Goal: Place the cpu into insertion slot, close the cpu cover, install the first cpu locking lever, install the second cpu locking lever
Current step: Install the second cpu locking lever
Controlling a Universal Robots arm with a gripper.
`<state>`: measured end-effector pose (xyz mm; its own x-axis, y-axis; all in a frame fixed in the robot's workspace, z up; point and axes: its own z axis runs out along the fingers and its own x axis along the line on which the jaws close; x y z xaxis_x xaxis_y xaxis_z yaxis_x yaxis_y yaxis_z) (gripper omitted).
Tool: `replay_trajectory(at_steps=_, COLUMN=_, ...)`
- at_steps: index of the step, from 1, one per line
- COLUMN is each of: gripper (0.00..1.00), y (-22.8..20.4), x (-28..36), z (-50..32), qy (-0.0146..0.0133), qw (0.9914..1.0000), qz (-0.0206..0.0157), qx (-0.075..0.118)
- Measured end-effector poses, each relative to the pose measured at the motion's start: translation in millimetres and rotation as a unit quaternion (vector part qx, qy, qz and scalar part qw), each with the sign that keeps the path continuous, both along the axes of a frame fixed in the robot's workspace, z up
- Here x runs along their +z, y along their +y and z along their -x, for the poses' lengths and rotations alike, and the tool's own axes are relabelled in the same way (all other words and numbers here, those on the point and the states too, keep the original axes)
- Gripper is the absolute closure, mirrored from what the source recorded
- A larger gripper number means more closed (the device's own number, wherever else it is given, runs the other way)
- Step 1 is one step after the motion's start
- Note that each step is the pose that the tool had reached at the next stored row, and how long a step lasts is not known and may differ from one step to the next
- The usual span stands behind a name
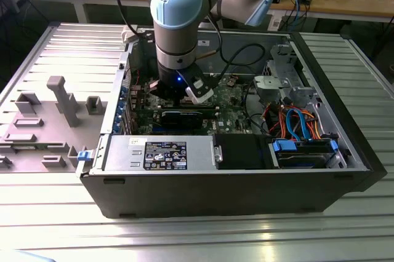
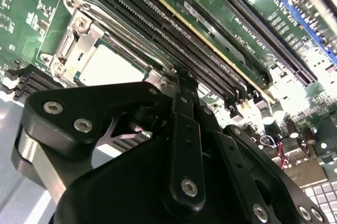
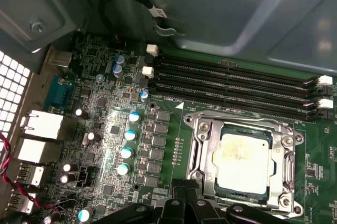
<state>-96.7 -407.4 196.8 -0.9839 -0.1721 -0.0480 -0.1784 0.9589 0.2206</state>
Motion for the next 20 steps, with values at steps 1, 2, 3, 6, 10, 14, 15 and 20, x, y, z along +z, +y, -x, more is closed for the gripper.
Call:
replay_trajectory(at_steps=1, gripper=0.89, y=-0.3, x=0.3, z=0.0, qy=-0.0003, qw=1.0, qz=0.0005, qx=0.0)
replay_trajectory(at_steps=2, gripper=0.89, y=-0.4, x=1.0, z=0.1, qy=-0.0007, qw=1.0, qz=0.0007, qx=0.0)
replay_trajectory(at_steps=3, gripper=0.89, y=-0.4, x=3.4, z=0.0, qy=-0.0014, qw=1.0, qz=0.0004, qx=0.0)
replay_trajectory(at_steps=6, gripper=0.89, y=-0.4, x=15.9, z=0.1, qy=-0.0011, qw=1.0, qz=0.0008, qx=0.0)
replay_trajectory(at_steps=10, gripper=0.89, y=2.4, x=18.4, z=-6.0, qy=0.0014, qw=1.0, qz=0.0009, qx=0.0)
replay_trajectory(at_steps=14, gripper=0.89, y=7.7, x=18.3, z=-15.4, qy=0.0073, qw=0.99997, qz=0.0009, qx=0.0)
replay_trajectory(at_steps=15, gripper=0.89, y=9.5, x=18.3, z=-19.0, qy=0.0086, qw=0.99996, qz=0.0012, qx=0.0)
replay_trajectory(at_steps=20, gripper=0.89, y=14.6, x=18.3, z=-26.6, qy=0.0114, qw=0.99993, qz=0.0032, qx=0.0)
